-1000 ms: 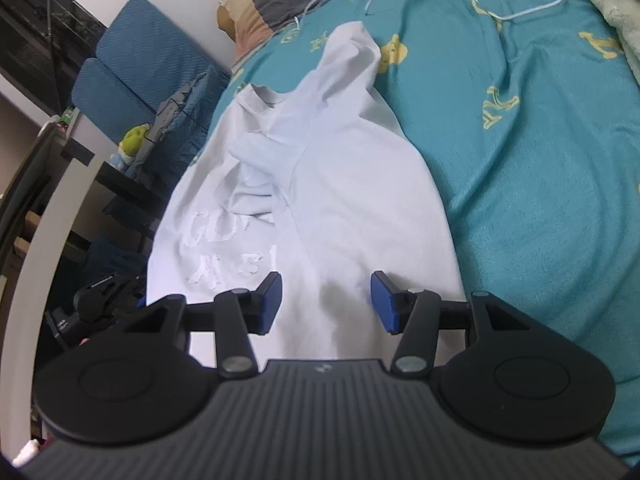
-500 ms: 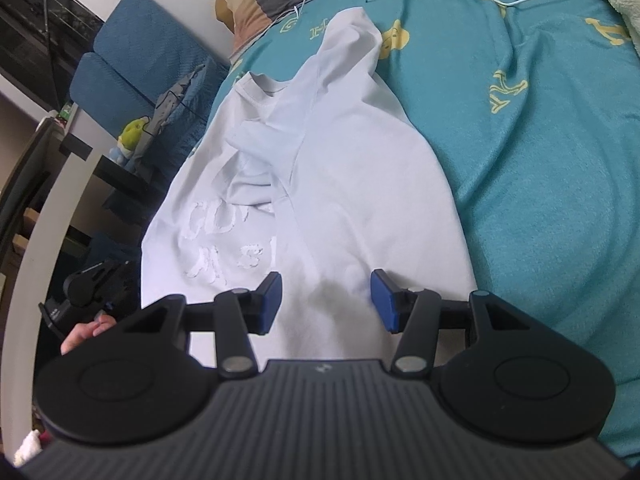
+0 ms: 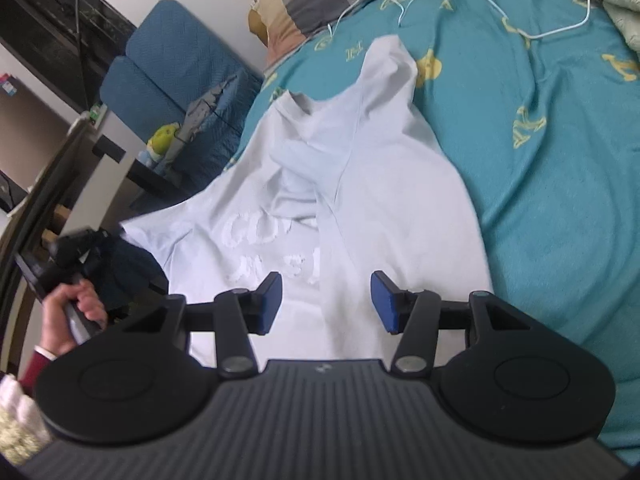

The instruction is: Fold clothes

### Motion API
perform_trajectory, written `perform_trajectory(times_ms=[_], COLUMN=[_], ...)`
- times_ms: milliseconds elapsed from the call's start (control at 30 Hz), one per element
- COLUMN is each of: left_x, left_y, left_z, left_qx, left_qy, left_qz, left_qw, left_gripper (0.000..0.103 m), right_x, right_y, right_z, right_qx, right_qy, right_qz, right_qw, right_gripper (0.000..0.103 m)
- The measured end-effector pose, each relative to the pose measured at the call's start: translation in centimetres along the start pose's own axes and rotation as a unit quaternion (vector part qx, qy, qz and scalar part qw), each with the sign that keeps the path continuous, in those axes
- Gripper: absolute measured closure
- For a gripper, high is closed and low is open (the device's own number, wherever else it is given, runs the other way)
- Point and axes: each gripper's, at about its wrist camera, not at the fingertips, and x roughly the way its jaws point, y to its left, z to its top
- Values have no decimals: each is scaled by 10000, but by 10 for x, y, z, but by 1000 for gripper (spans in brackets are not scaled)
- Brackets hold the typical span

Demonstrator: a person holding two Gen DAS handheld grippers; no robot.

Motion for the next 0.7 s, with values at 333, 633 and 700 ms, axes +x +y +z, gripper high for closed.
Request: perform_trajectory(times_ms=[333,633,700], left_x=[37,72,60], left_y=[-203,-243,-235], left_z=[-96,-214,-215], left_qx=[2253,2547,2647], left_qy=[1011,2055,2047], left_qz=[-953,-949,-861], left_qw=[9643,9402,9384], left_gripper=[101,67,63], right_x=[-19,-22,-21], right_y=[-33,-56,-57], right_z=[19,21,22], right_qx=[202,416,453], right_qy=[-652,-709,-732], right_qz=[-509,-498,-405], right_qw=[9964,9954,9955], right_gripper=[51,50,50])
